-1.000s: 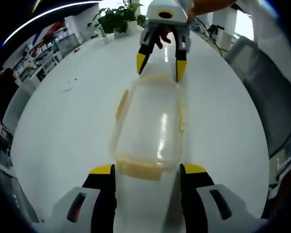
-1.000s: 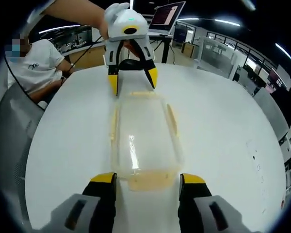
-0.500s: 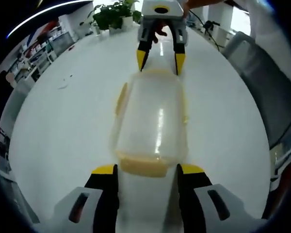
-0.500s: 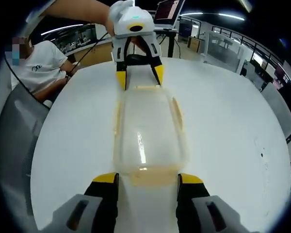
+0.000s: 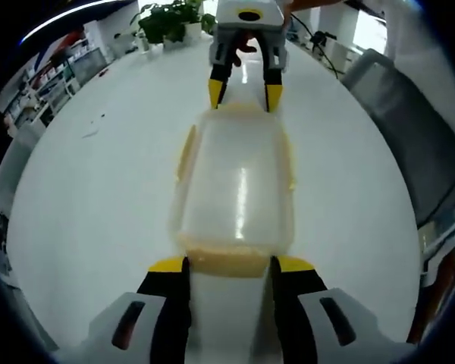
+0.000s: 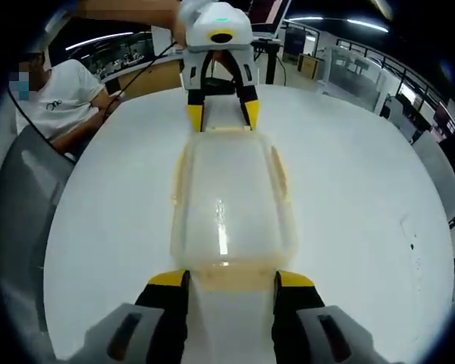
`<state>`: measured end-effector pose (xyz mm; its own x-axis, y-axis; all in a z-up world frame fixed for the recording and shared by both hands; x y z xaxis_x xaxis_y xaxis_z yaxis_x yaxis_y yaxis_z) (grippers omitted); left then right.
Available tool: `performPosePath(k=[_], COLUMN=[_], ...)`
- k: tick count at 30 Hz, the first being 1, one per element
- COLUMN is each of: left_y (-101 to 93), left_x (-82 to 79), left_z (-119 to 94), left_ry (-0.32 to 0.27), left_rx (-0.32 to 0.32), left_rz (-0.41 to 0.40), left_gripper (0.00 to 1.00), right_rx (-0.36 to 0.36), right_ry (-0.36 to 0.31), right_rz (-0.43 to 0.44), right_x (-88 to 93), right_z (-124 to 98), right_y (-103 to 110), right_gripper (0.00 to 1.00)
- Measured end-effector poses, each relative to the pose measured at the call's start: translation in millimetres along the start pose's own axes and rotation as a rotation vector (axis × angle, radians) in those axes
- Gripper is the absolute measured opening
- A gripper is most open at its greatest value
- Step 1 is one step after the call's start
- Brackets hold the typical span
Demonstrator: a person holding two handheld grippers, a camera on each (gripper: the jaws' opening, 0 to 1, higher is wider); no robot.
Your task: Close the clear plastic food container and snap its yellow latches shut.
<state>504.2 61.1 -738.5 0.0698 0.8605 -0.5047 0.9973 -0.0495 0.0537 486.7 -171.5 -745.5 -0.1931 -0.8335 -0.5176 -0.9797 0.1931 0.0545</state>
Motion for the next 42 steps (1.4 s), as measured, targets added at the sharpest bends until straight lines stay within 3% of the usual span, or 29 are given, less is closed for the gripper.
performPosePath(k=[14,24,42], left_y=[-9.3,-19.1,-33.0], left_x=[-1.6,-14.2,-65.7], left_z=[0,-27,-56], left_ry=[0.043,0.032,0.041], left_rx=[-0.011,-0.026,-0.027], left_rz=[0.032,0.019,0.005], left_gripper=[0.38,0.37,0.37], right_rx=[-0.020,-0.036,-0.058], right_ry=[-0.006,-0.033,-0.037], right_rz=[-0.025,-0.049,-0.059], right_x=[-1.4,-15.0,-12.0], right_z=[0,-22,-76], right_y=[6,13,25], right_gripper=[0.36,0.36,0.36])
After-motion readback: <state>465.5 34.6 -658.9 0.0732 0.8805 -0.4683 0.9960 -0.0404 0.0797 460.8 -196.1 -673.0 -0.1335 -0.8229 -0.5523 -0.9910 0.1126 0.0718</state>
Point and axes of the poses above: the point that each gripper's makers call its tool centre point, and the gripper's own axes: z roughly forward along the fingers, y roughly to its left, x roughly out of its underside, the point moved 7 cm from there along -z, roughly backward along the fingers, and after that the axes turned 6 degrees about z, right-handed, at the moved point
